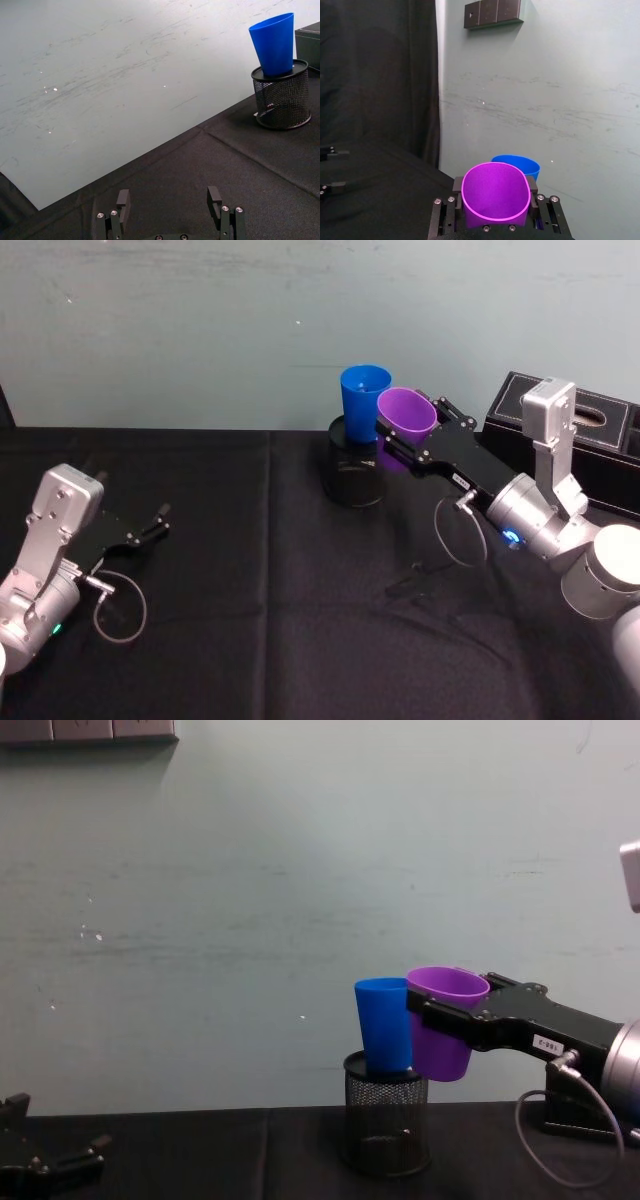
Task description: Pick up one cup with a gripper and tap it against the other cup.
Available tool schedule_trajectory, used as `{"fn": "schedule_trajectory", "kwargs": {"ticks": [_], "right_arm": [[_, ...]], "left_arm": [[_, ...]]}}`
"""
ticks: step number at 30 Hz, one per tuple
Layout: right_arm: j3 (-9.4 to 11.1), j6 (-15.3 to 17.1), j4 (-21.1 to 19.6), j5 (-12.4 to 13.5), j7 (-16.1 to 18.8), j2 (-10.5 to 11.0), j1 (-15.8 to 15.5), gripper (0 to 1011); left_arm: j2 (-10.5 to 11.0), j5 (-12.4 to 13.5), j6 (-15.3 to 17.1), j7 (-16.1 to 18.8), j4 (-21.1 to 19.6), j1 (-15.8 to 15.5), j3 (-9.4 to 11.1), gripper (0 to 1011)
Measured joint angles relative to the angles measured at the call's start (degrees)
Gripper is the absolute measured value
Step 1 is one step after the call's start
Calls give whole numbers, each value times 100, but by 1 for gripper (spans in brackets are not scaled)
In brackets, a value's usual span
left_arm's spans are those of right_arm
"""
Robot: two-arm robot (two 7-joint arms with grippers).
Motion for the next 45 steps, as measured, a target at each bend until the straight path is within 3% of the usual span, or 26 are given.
{"fn": "schedule_trajectory", "kwargs": {"ticks": [17, 45], "right_arm": [[-25, 285, -983, 102, -253, 299, -688, 723], [-24, 267, -916, 90, -238, 276, -639, 724]], "left_arm": [[0, 0, 0, 0, 0, 0, 0, 1011], [0, 0, 0, 0, 0, 0, 0, 1011]]}}
